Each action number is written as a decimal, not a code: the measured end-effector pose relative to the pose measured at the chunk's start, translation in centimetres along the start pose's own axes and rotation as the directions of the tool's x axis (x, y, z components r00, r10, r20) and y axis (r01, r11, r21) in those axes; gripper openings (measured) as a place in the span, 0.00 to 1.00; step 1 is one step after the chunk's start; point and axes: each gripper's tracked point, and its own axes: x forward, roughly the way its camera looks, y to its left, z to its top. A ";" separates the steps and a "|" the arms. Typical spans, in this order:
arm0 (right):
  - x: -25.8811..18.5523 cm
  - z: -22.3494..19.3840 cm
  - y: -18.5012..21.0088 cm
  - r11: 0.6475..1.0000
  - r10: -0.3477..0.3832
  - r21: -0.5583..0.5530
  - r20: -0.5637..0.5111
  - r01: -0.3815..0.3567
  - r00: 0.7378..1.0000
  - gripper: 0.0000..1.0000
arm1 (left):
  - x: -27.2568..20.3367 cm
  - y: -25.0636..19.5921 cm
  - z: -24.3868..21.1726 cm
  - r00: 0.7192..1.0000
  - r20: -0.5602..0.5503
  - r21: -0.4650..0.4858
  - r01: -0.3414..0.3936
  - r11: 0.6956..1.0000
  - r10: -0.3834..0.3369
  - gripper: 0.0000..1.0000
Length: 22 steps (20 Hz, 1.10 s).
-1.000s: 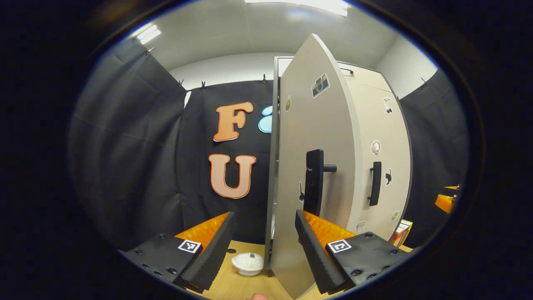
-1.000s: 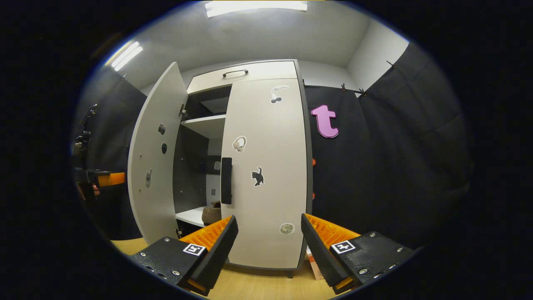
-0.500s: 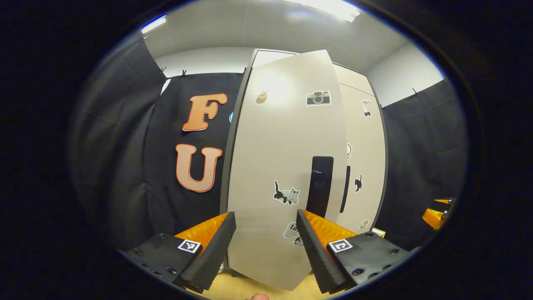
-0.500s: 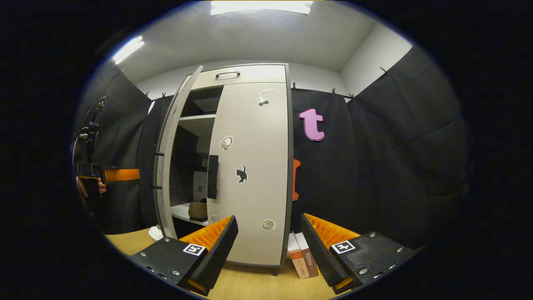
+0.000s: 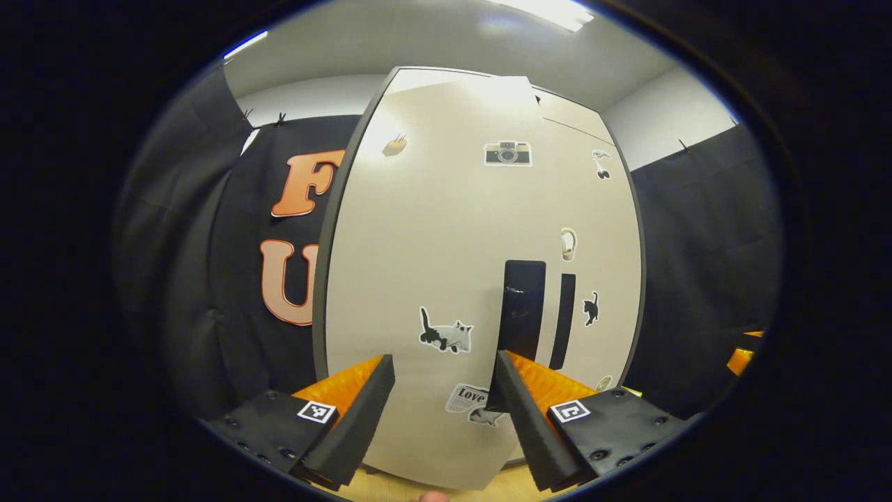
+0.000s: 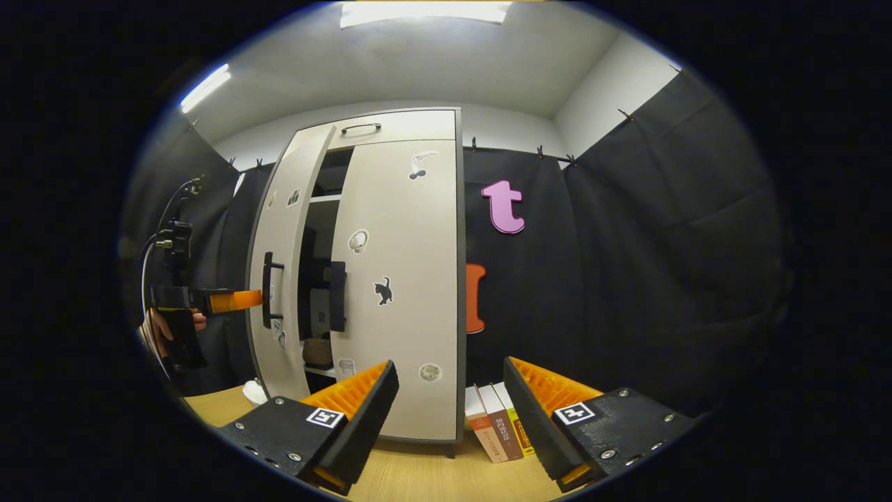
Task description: Grab one shoe with the right hand and put it into the shoe cabinet, grab the other shoe with the left hand and put it into the shoe cabinet; then close the right door with the right hand and the left door with the left hand.
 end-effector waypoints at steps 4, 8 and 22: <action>0.0 -0.4 -0.8 1.000 -0.022 0.015 -0.007 0.022 1.000 0.94 | 2.7 -1.1 -1.0 1.000 0.002 -0.003 -0.002 1.000 0.002 0.99; 0.1 -0.5 -1.2 0.999 -0.035 0.022 -0.006 0.035 0.999 0.94 | 5.0 -1.7 -1.3 1.000 0.006 -0.011 -0.005 1.000 0.005 0.93; 0.3 -0.5 1.1 1.000 0.006 0.026 0.000 -0.006 1.000 0.94 | 5.9 -3.2 -1.9 1.000 -0.009 -0.008 0.006 1.000 -0.007 0.96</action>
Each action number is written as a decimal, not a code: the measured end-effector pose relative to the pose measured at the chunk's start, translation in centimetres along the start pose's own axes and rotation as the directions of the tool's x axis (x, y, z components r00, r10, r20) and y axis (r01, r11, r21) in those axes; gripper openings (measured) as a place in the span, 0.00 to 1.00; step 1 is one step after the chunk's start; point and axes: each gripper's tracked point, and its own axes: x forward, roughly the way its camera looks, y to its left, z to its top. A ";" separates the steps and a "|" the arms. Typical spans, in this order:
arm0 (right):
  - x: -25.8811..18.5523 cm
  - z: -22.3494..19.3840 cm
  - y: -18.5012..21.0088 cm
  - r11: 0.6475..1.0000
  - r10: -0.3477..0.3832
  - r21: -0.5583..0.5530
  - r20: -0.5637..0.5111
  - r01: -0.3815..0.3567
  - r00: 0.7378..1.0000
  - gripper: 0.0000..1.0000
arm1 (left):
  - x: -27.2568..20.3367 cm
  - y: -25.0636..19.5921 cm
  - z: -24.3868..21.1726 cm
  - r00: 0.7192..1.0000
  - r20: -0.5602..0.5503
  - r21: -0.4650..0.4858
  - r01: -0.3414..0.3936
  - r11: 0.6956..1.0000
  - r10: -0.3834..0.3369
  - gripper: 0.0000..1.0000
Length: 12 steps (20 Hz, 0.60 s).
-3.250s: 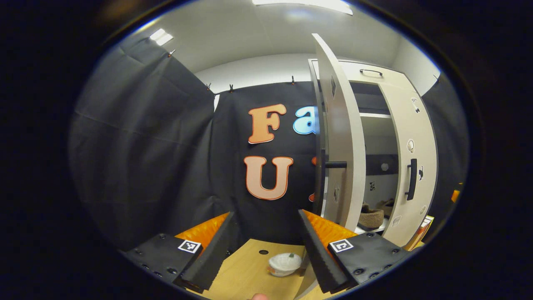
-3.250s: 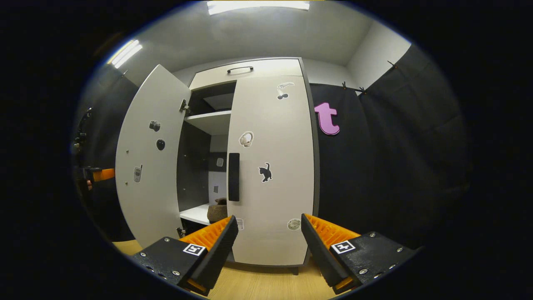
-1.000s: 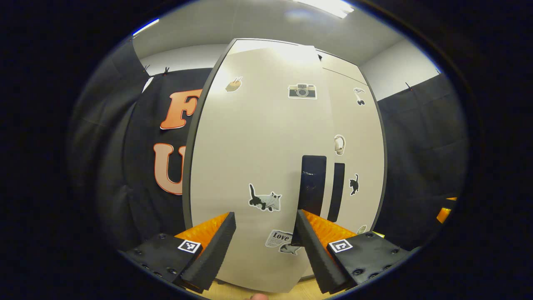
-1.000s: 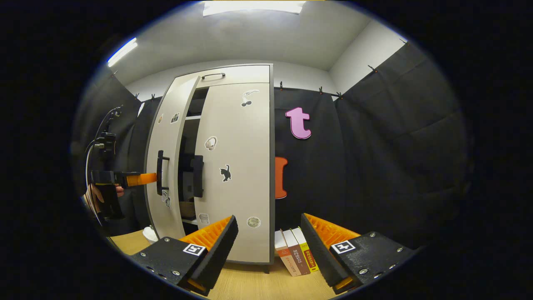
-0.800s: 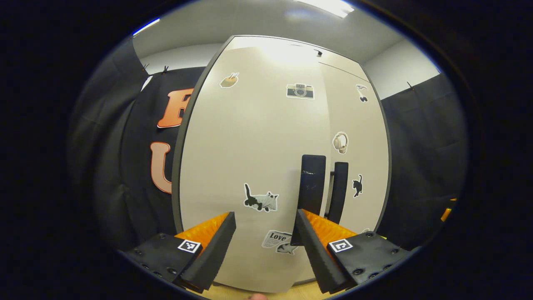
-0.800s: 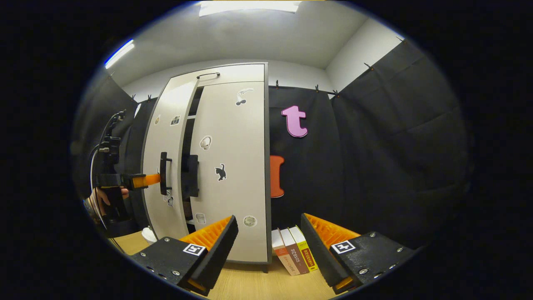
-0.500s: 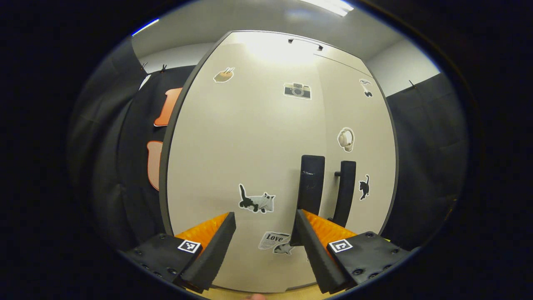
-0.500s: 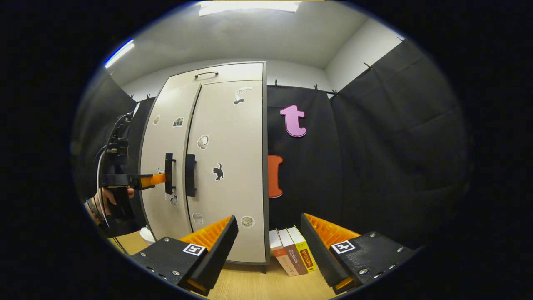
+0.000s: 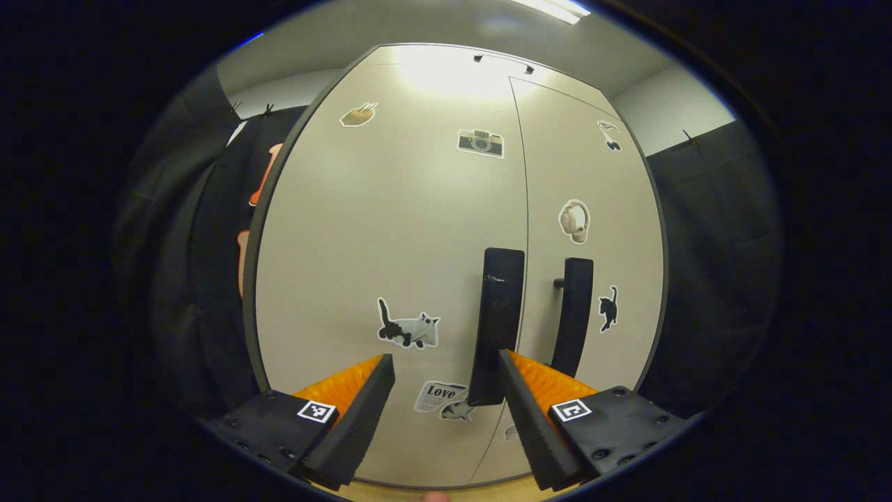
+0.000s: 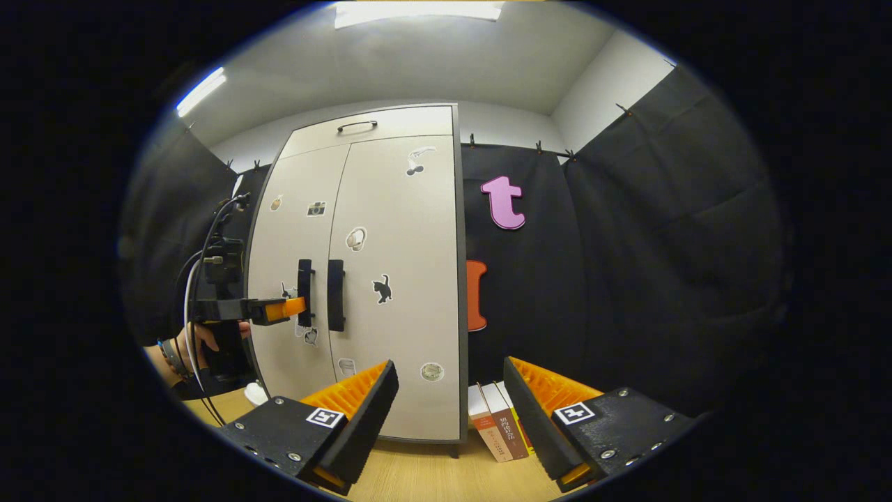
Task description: Grab one shoe with the right hand and put it into the shoe cabinet, grab the other shoe with the left hand and put it into the shoe cabinet; then close the right door with the right hand and the left door with the left hand.
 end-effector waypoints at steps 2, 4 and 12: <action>-0.2 -0.1 0.2 1.000 0.006 0.001 -0.004 -0.006 1.000 0.94 | -1.6 0.0 0.8 1.000 0.011 -0.002 -0.001 1.000 0.001 0.99; -0.4 0.0 0.6 1.000 0.013 0.000 -0.002 -0.013 1.000 0.94 | -3.9 -0.1 1.8 1.000 0.021 -0.008 0.007 1.000 -0.007 0.96; -1.0 0.2 3.9 0.997 0.079 0.002 0.006 -0.079 0.997 0.94 | -13.9 3.0 0.4 0.999 0.018 -0.010 -0.042 0.999 0.042 0.96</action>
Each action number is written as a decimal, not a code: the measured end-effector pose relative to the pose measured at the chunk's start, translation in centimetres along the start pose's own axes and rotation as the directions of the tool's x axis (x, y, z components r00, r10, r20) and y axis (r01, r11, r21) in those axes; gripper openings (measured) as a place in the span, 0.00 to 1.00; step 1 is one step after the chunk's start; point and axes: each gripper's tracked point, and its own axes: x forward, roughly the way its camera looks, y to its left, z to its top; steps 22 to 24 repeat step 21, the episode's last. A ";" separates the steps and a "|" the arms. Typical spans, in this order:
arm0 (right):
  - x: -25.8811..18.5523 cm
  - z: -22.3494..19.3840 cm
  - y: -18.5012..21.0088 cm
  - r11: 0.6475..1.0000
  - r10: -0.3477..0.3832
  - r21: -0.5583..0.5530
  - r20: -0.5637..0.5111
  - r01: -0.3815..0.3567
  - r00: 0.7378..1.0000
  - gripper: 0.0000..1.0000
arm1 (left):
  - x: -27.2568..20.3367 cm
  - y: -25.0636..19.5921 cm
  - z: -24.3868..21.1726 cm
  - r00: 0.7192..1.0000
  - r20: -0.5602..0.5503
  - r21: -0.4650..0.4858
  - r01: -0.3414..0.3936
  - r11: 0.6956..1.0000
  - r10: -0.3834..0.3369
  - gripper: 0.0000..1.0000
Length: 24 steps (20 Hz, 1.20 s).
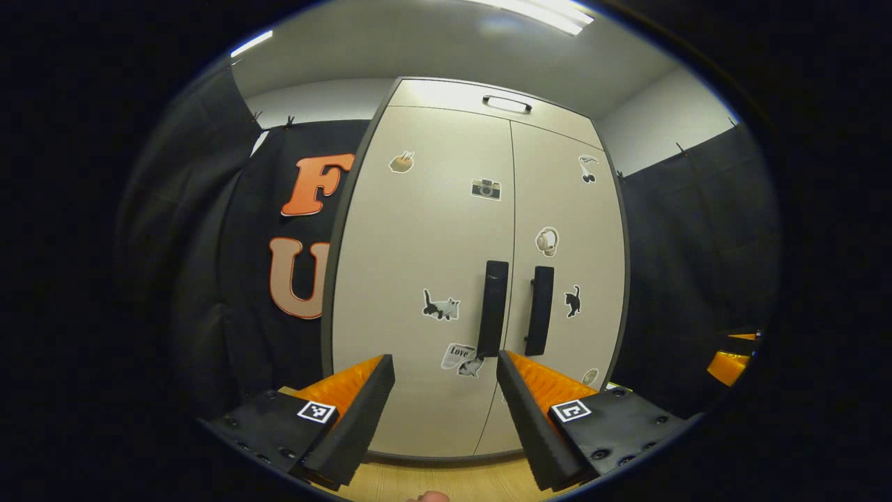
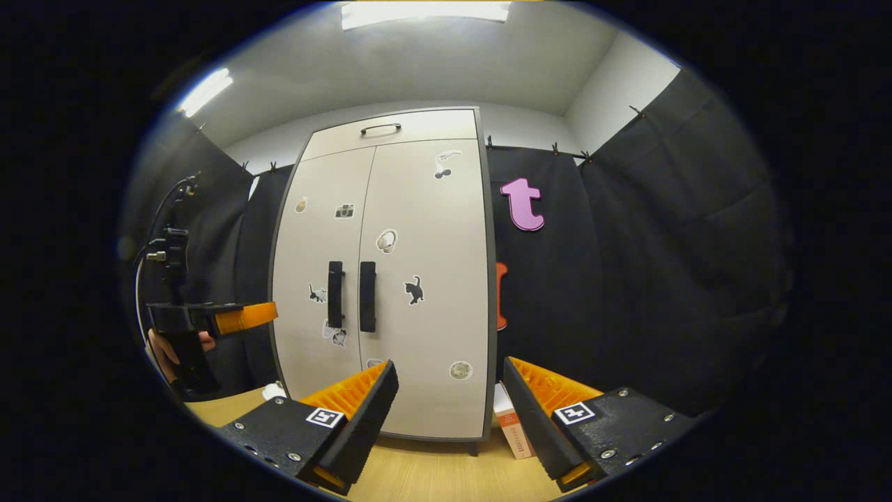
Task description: Grab one shoe with the right hand and put it into the shoe cabinet, grab the other shoe with the left hand and put it into the shoe cabinet; then close the right door with the right hand and the left door with the left hand.
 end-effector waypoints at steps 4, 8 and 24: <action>-0.1 -0.4 2.0 0.998 0.028 0.048 -0.001 -0.027 1.000 0.94 | -3.8 2.0 -0.8 0.999 0.005 0.021 -0.038 0.999 0.038 0.96; -0.4 -0.8 2.6 0.996 0.036 0.084 0.004 -0.036 0.999 0.94 | -6.2 3.3 -0.8 0.998 0.019 0.013 -0.059 0.998 0.059 0.96; -0.1 -1.3 4.0 0.993 0.070 0.092 0.006 -0.070 0.998 0.93 | -8.0 5.0 -1.7 0.996 0.017 0.019 -0.093 0.996 0.092 0.96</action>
